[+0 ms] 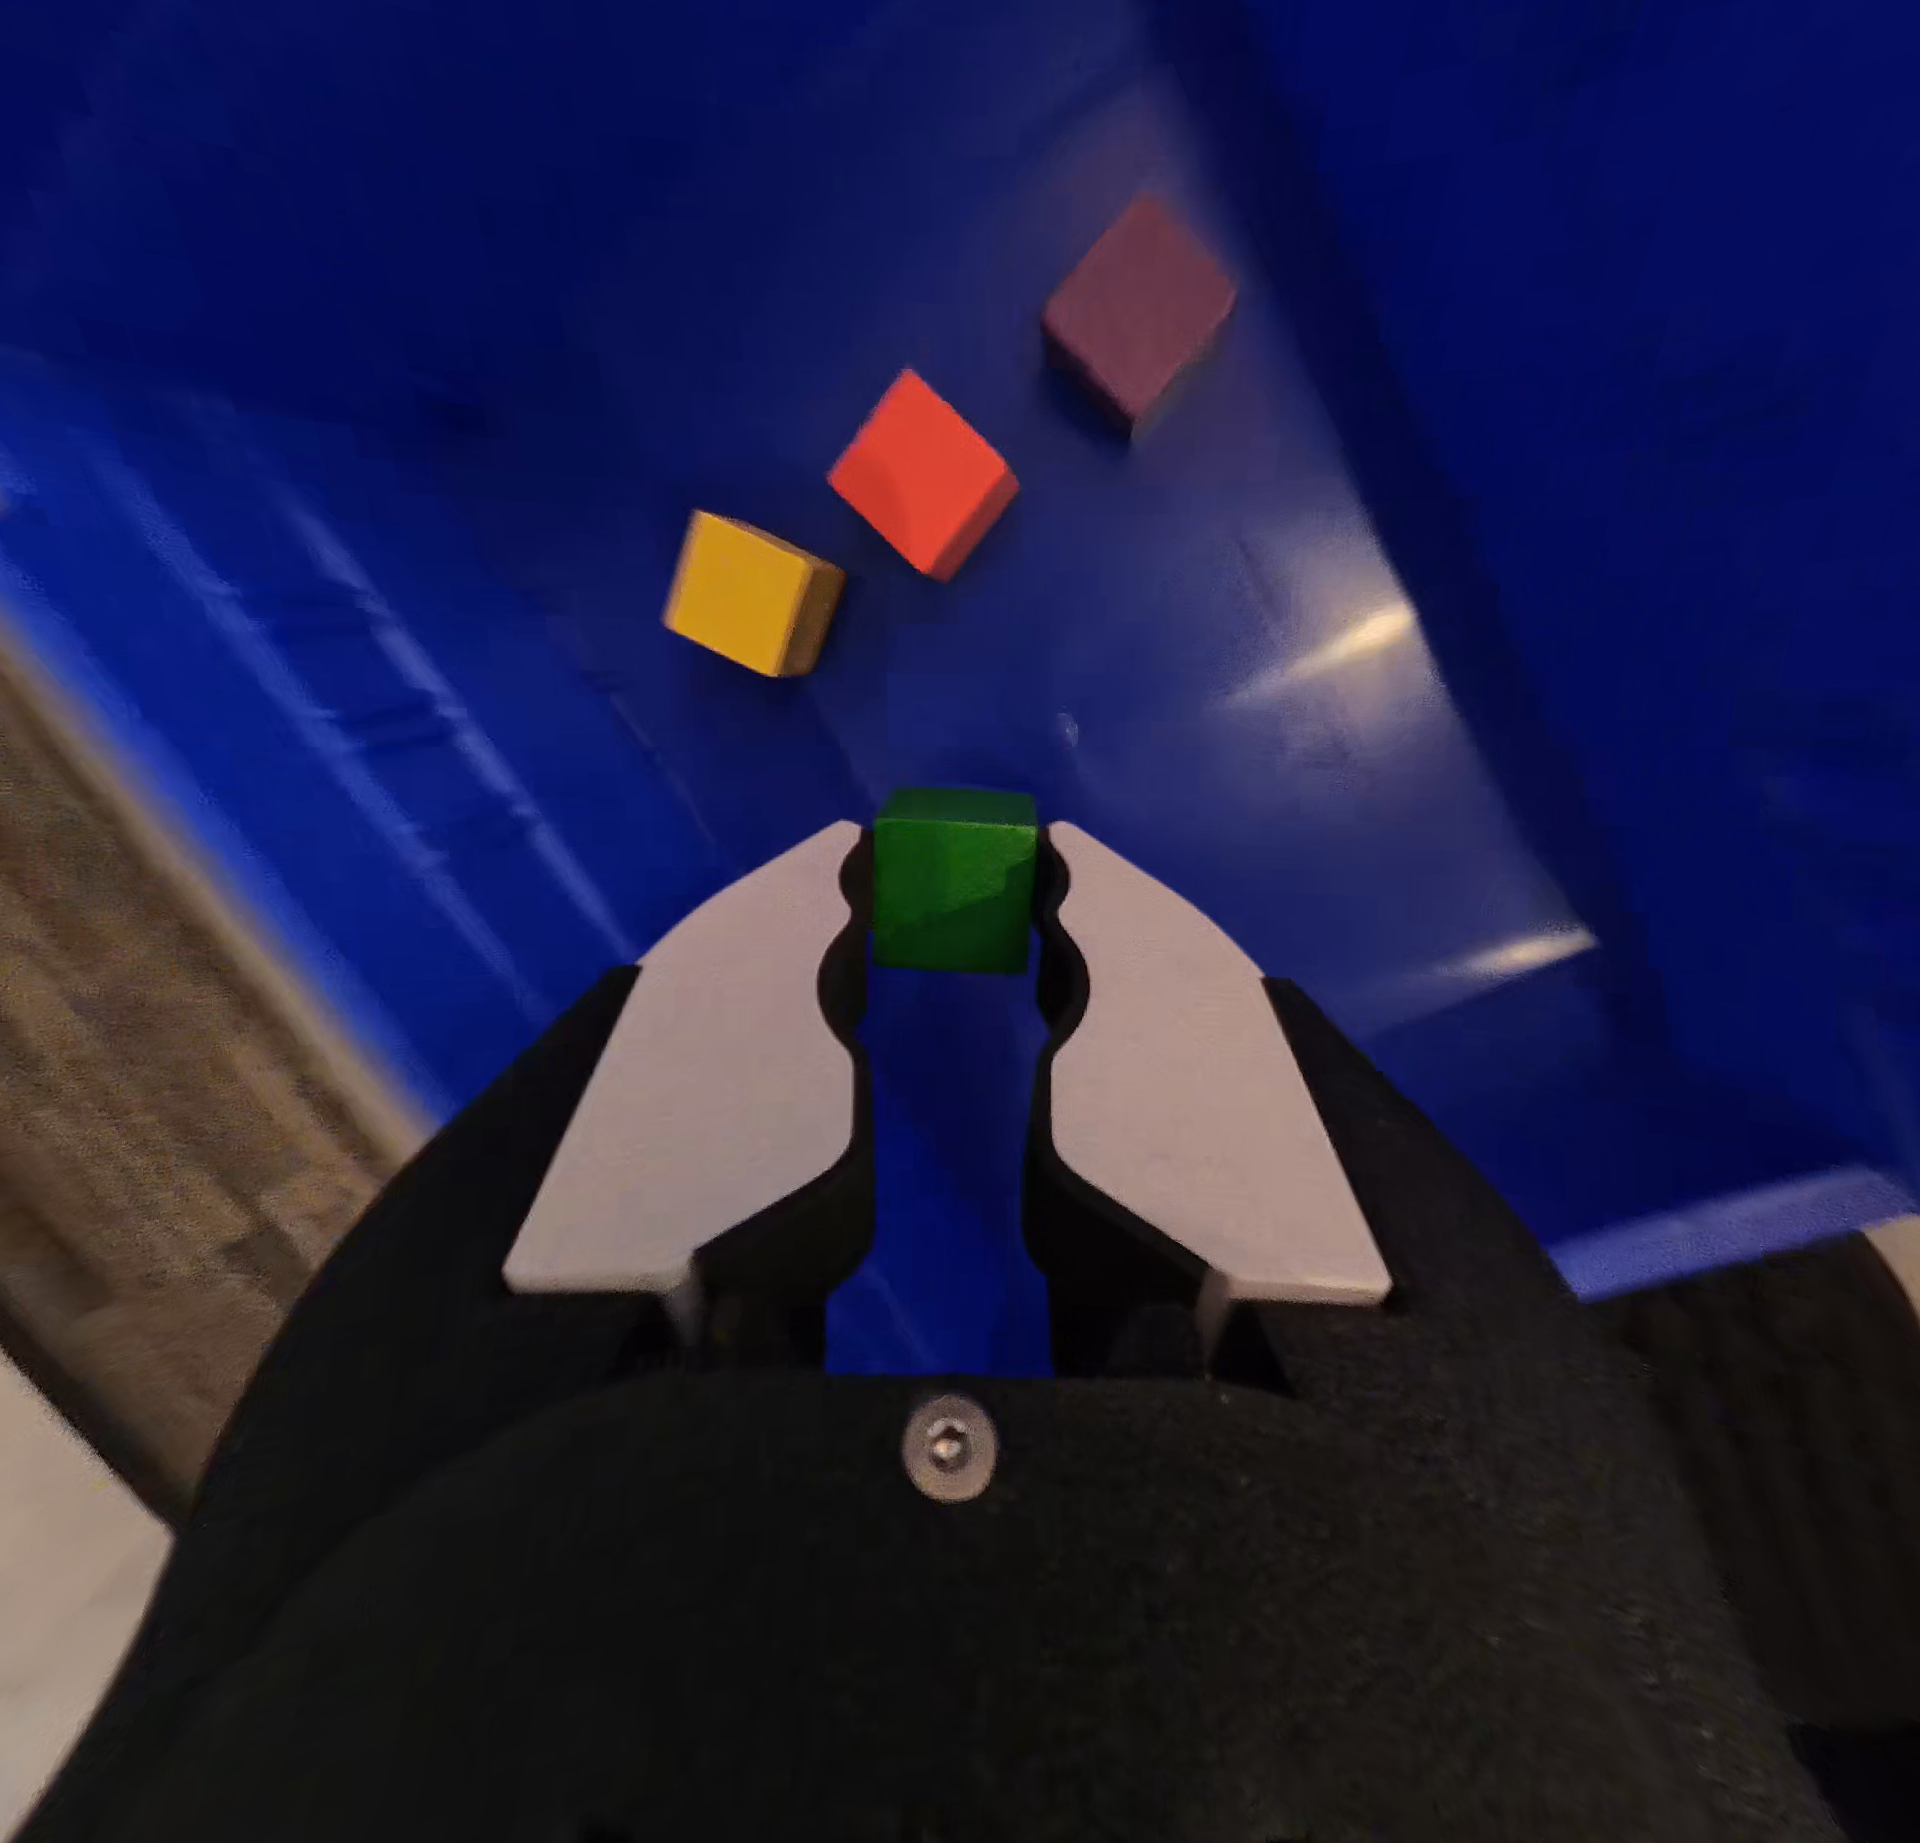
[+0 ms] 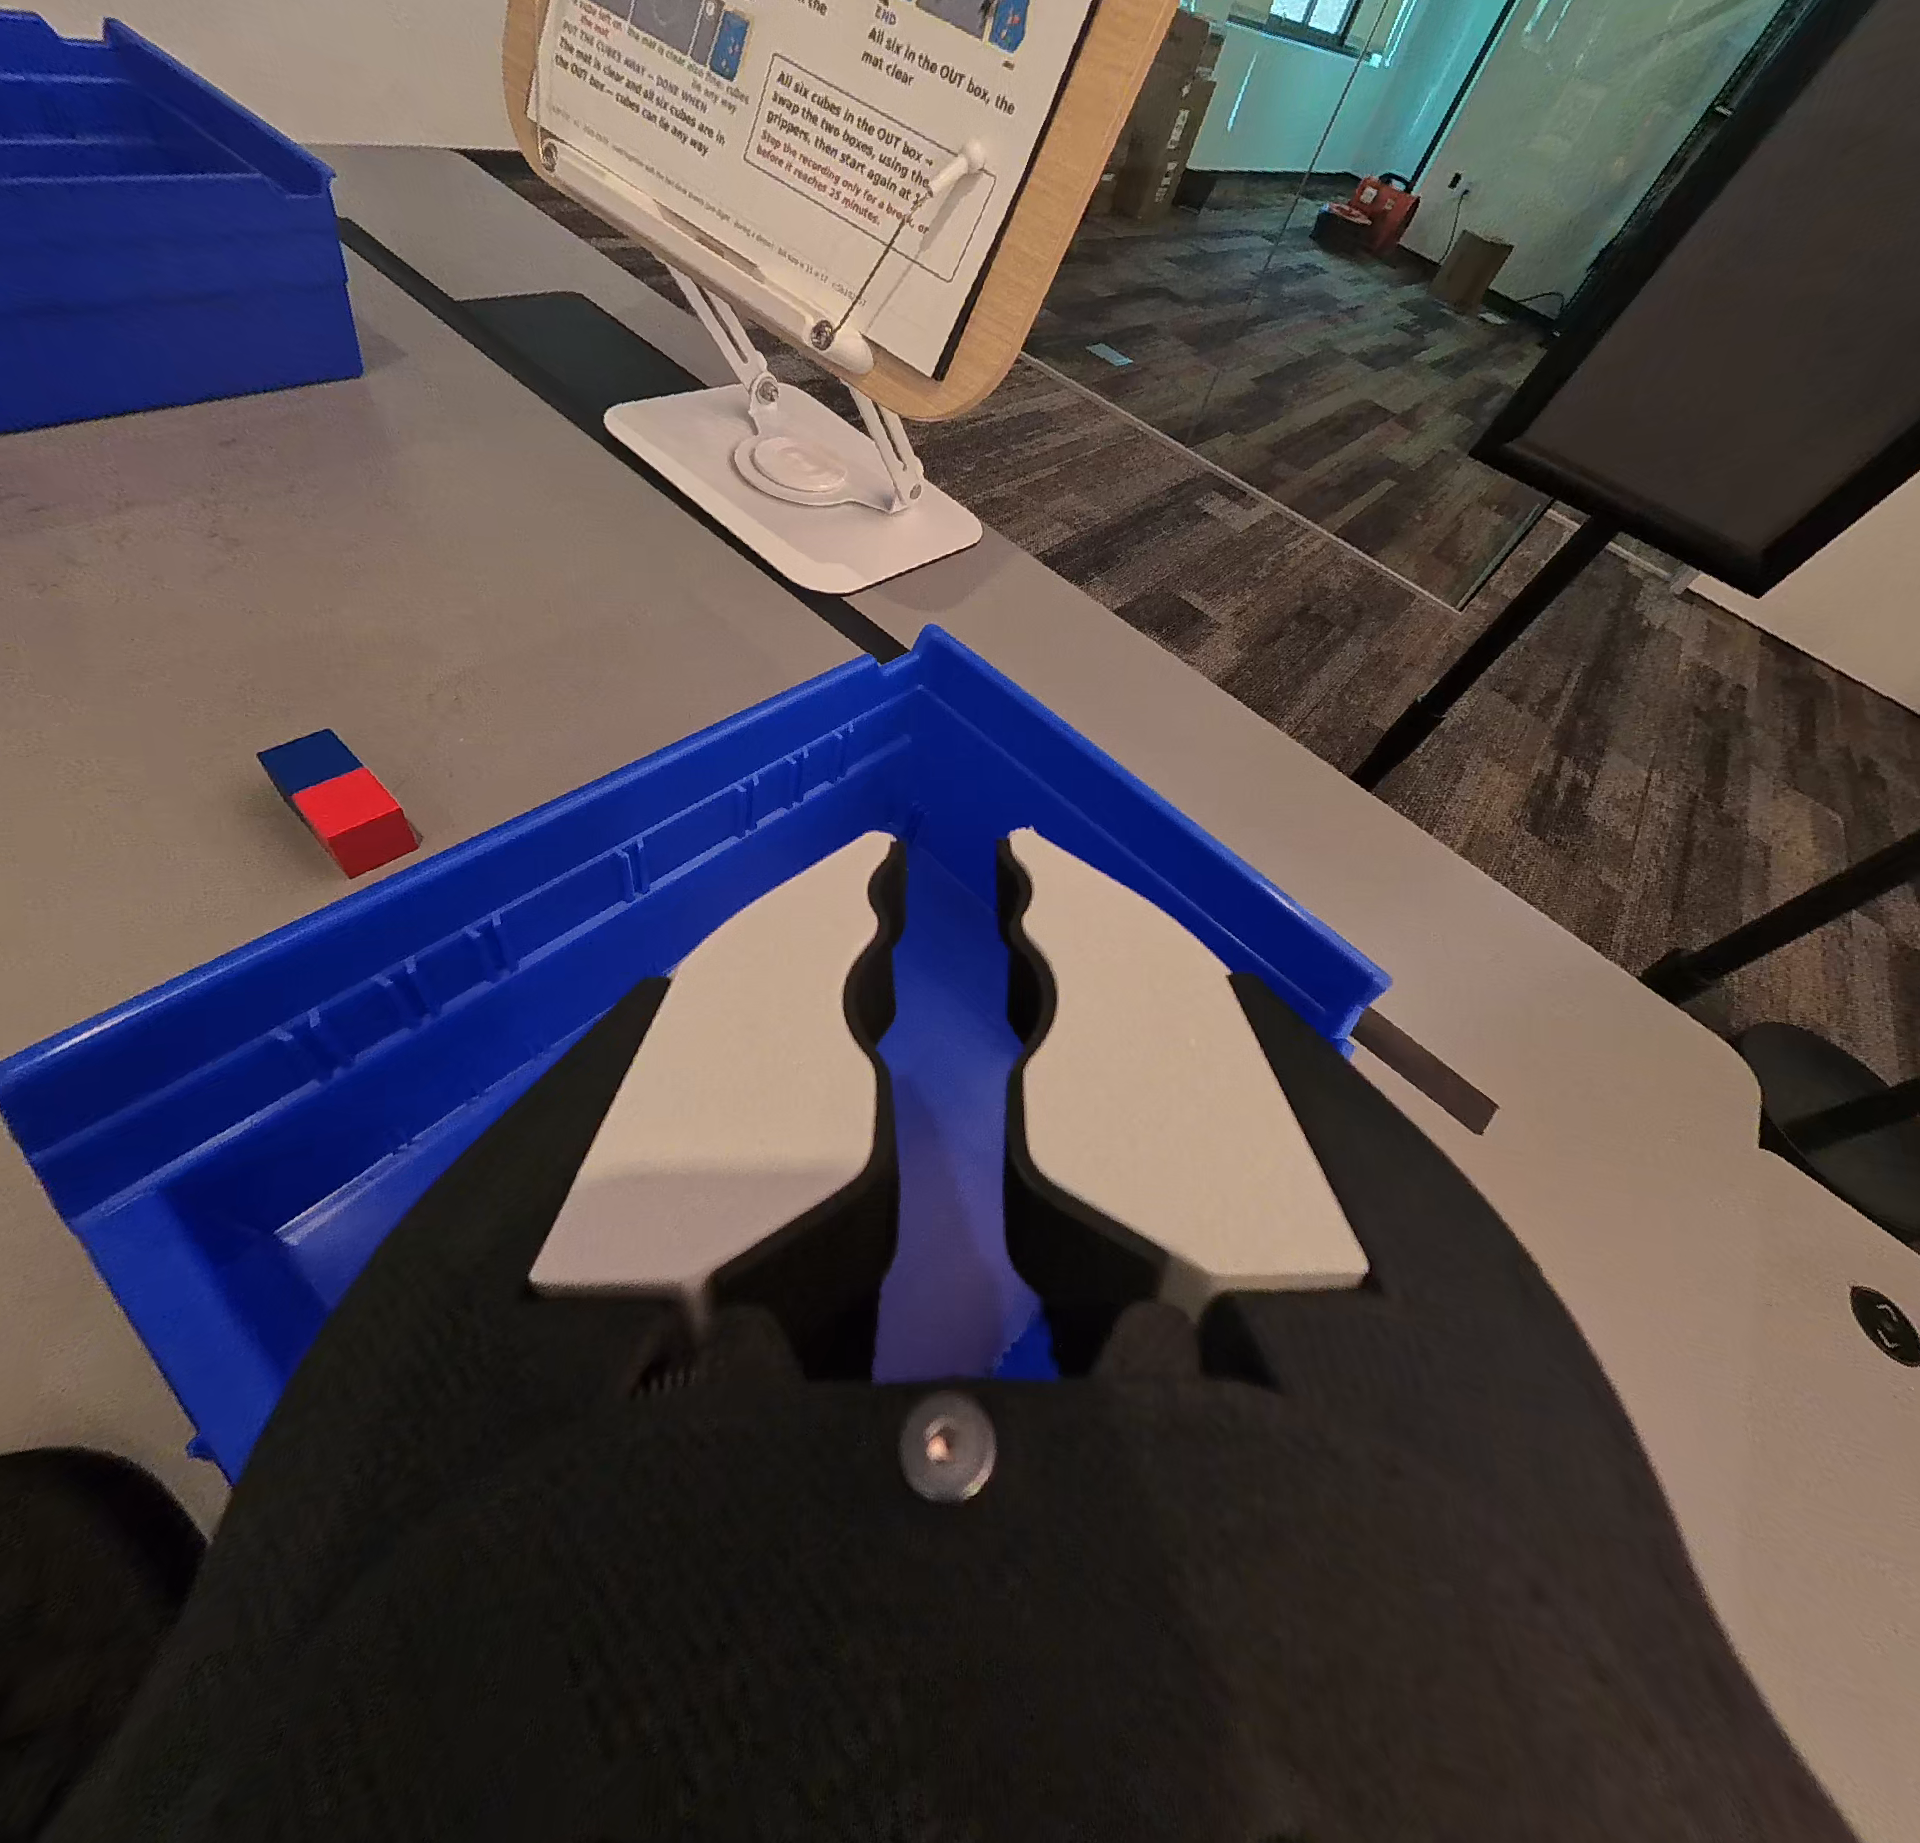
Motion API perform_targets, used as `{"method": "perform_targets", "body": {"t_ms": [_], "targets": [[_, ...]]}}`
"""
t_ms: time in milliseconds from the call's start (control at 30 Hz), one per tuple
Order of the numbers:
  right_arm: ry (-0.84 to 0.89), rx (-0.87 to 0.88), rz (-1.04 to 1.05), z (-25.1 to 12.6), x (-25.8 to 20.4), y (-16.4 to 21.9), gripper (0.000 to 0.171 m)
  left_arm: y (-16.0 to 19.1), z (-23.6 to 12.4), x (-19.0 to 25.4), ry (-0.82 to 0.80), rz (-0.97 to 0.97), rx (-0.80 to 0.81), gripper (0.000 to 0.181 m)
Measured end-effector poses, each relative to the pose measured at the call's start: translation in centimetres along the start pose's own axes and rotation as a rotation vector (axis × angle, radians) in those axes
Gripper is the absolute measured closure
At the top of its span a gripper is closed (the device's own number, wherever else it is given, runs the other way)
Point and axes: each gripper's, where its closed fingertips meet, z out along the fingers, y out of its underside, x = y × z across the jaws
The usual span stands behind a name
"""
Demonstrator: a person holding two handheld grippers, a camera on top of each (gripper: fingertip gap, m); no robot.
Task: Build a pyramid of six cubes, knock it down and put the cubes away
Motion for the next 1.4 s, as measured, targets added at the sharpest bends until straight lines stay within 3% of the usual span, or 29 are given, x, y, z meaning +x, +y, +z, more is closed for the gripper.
{"method": "perform_targets", "body": {"t_ms": [100, 167, 233, 300, 400, 500, 600, 733, 1400], "targets": [[0.007, -0.003, -0.006, 0.1, 0.2, -0.1, 0.154, -4.5, -7.2, 1.2, -0.079, 0.071, 0.186, 0.152], [0.009, -0.011, -0.011, 0.2, 0.3, -0.1, 0.154, -8.1, -11.7, 5.3, -0.041, 0.167, 0.340, 0.152], [0.013, -0.025, -0.019, 0.3, 0.4, 0.0, 0.154, -10.8, -14.0, 11.7, 0.062, 0.309, 0.434, 0.153], [0.019, -0.033, -0.021, 0.2, 0.4, 0.1, 0.154, -12.0, -13.0, 18.1, 0.155, 0.463, 0.424, 0.153], [0.021, -0.024, -0.018, -0.2, 0.3, 0.1, 0.154, -12.3, -6.8, 25.2, 0.162, 0.686, 0.295, 0.153], [0.026, -0.011, -0.013, -0.6, 0.3, -0.1, 0.154, -12.1, -1.0, 29.2, 0.170, 0.810, 0.160, 0.153], [0.023, -0.001, -0.009, -0.7, 0.3, -0.1, 0.154, -12.9, 1.2, 32.6, 0.281, 0.856, 0.139, 0.153], [0.015, -0.004, -0.013, -0.6, 0.0, -0.1, 0.154, -13.4, 2.7, 33.9, 0.309, 0.950, 0.115, 0.153], [0.001, -0.016, -0.020, -0.3, 0.0, -0.1, 0.154, -15.0, 3.5, 35.2, 0.390, 0.934, 0.137, 0.153]]}}
